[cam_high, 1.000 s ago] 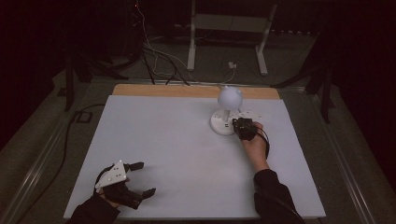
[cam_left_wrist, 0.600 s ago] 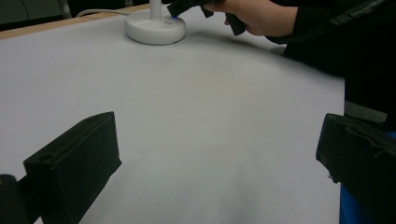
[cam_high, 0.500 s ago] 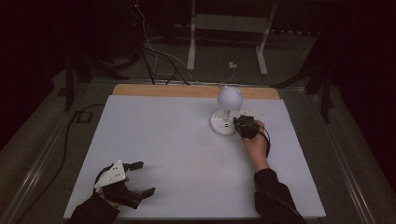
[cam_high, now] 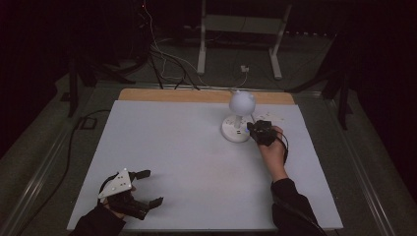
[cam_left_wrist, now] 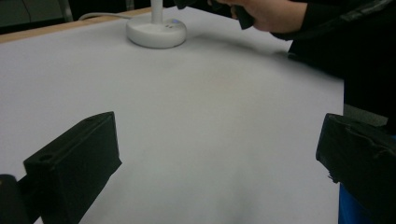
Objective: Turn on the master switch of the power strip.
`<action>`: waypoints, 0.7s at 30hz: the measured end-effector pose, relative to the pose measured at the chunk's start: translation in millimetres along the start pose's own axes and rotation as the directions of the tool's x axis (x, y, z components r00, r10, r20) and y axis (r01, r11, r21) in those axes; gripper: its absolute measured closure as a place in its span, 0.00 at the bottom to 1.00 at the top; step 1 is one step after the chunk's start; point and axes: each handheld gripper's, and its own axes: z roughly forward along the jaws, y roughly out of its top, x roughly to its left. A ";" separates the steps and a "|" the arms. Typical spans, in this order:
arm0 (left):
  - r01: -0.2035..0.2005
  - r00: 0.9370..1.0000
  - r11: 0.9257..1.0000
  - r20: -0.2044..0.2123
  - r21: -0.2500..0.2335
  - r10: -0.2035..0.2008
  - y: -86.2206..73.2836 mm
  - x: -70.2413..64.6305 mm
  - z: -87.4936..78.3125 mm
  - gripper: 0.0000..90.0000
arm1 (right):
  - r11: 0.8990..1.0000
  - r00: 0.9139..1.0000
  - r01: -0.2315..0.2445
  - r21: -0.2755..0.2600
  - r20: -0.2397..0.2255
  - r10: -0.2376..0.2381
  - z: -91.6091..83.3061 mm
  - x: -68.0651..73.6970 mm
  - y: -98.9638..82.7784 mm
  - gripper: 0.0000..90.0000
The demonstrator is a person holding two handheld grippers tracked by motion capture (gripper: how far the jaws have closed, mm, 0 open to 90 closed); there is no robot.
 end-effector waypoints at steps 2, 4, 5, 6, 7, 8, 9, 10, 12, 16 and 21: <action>-0.003 1.000 1.000 -0.001 0.005 0.003 0.0 -0.4 0.5 0.00 | 1.000 1.000 0.004 0.005 -0.005 -0.004 -2.5 -0.6 0.6 0.99; 0.001 1.000 1.000 0.005 -0.001 -0.001 0.2 -0.7 0.6 0.00 | 1.000 1.000 0.006 0.022 -0.020 -0.006 -3.5 -1.3 0.6 0.99; 0.001 1.000 1.000 0.006 -0.003 -0.001 0.2 -0.7 0.5 0.00 | 1.000 1.000 0.006 0.024 -0.026 -0.006 -4.1 -1.7 0.4 0.99; 0.002 1.000 1.000 0.004 -0.002 -0.001 0.2 -0.6 0.5 0.00 | 1.000 0.999 0.004 0.031 -0.040 -0.003 -4.3 -2.5 0.3 0.99; 0.001 1.000 1.000 0.003 0.000 -0.001 0.1 -0.4 0.5 0.00 | 0.999 0.999 0.000 0.036 -0.050 0.002 -4.5 -3.1 0.0 0.99; 0.002 1.000 1.000 0.003 0.001 -0.002 -0.1 -0.1 0.5 0.00 | 0.999 0.999 0.000 0.037 -0.054 0.002 -4.8 -3.4 -0.3 0.99; 0.002 1.000 1.000 0.003 0.001 -0.002 -0.1 0.0 0.4 0.00 | 0.999 0.998 -0.003 0.042 -0.063 0.006 -4.9 -3.8 -0.5 0.98; 0.002 1.000 1.000 0.002 0.001 -0.002 0.0 -0.1 0.4 0.00 | 0.999 0.997 -0.011 0.047 -0.078 0.015 -5.0 -4.5 -0.7 0.96; 0.002 1.000 1.000 0.003 0.001 -0.002 0.1 -0.3 0.4 0.00 | 0.998 0.995 -0.018 0.059 -0.096 0.024 -5.6 -4.8 -1.2 0.92; 0.002 1.000 1.000 0.002 0.002 -0.002 0.0 0.0 0.4 0.00 | 0.998 0.997 -0.001 0.062 -0.076 0.006 -10.1 -0.2 -2.2 0.75; 0.001 1.000 1.000 0.001 0.006 -0.001 -0.1 -0.2 0.9 0.00 | 0.998 0.992 -0.007 0.060 -0.126 0.015 -16.1 2.4 -0.9 0.55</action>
